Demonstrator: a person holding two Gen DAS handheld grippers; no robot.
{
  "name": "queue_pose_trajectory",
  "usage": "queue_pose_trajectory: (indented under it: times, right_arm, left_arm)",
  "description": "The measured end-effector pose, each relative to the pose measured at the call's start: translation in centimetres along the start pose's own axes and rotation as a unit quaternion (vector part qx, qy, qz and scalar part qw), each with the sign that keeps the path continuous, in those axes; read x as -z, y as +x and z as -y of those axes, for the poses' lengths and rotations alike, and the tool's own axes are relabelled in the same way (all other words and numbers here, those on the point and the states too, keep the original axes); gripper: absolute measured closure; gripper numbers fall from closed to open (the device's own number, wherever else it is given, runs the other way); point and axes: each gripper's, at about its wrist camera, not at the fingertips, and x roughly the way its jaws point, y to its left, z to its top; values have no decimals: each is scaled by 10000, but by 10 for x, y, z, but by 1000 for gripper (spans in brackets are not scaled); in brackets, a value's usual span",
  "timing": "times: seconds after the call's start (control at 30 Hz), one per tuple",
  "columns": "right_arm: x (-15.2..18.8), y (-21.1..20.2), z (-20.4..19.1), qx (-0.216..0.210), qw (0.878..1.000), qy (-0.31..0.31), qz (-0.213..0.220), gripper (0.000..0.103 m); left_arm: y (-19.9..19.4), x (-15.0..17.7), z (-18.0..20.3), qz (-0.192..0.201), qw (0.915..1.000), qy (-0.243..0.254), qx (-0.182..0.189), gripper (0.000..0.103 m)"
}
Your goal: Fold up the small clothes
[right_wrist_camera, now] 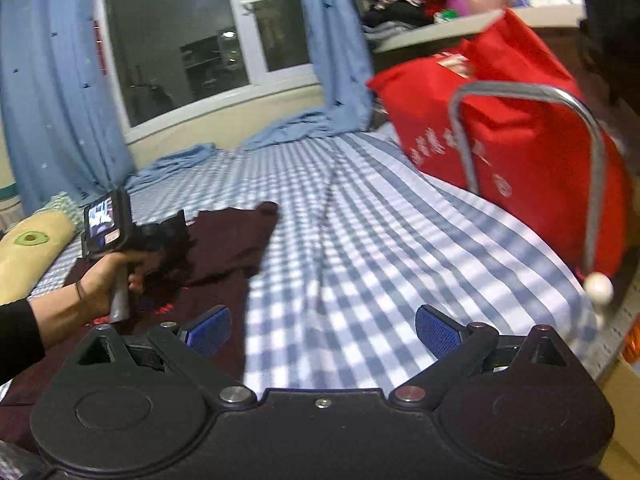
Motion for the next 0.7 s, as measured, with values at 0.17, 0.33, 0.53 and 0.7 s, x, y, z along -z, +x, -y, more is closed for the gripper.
queue_pose_trajectory:
  times: [0.17,0.33,0.53,0.7]
  right_arm:
    - [0,14,-5,-50,9998,-101,-142,4]
    - [-10,28,-35,-386,9980,-489,-120,4]
    - [-13,42,-79,-817,9886,-1264,-88,8]
    - [-42,115,-89,-1164,9839,-1347,-126,32]
  left_arm:
    - [-18,-6,6,96,9953,755,595,19]
    - [-87,-23,-13,725,9865,937,1131,11]
    - [-182,1,-65,1122,9842,1307,410,4]
    - [-239,53,-120,1174,9877,1009,-196,4]
